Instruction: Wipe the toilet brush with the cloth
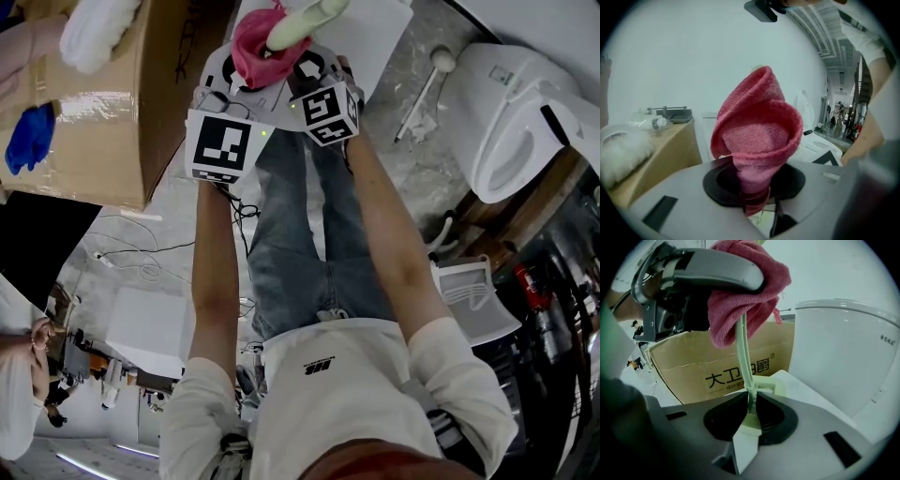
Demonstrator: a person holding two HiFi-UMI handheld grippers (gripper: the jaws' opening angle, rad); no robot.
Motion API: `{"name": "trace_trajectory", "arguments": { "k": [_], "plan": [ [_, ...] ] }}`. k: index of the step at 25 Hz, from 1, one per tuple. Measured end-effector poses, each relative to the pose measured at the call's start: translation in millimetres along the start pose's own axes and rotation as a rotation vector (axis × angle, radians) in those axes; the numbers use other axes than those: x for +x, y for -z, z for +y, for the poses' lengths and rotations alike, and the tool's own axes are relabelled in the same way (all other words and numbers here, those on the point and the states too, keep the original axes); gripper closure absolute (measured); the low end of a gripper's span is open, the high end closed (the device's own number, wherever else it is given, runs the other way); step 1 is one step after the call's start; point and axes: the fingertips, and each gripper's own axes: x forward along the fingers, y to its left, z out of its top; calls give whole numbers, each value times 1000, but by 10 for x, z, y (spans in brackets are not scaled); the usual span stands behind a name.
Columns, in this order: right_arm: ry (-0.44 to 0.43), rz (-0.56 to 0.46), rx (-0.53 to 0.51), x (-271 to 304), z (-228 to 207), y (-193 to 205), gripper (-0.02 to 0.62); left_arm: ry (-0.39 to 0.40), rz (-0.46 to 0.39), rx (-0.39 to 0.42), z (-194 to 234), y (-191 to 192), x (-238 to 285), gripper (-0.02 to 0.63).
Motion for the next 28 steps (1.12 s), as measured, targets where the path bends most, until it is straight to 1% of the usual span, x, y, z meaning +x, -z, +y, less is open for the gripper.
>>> {"name": "trace_trajectory", "arguments": {
  "k": [4, 11, 18, 20, 24, 28],
  "plan": [
    [4, 0, 5, 4, 2, 2, 541, -7, -54, 23, -2, -268, -65, 477],
    [8, 9, 7, 4, 8, -3, 541, -20, -102, 59, -5, -626, -153, 453],
    [-11, 10, 33, -2, 28, -12, 535, -39, -149, 28, 1, -744, -304, 427],
    [-11, 16, 32, 3, 24, -17, 535, -47, -162, 8, 3, -771, -372, 422],
    [-21, 31, 36, 5, 25, -40, 531, -76, -180, -12, 9, -847, -533, 422],
    [-50, 31, 74, -10, 42, -74, 514, -106, -199, -46, 21, -898, -693, 422]
  ]
}}
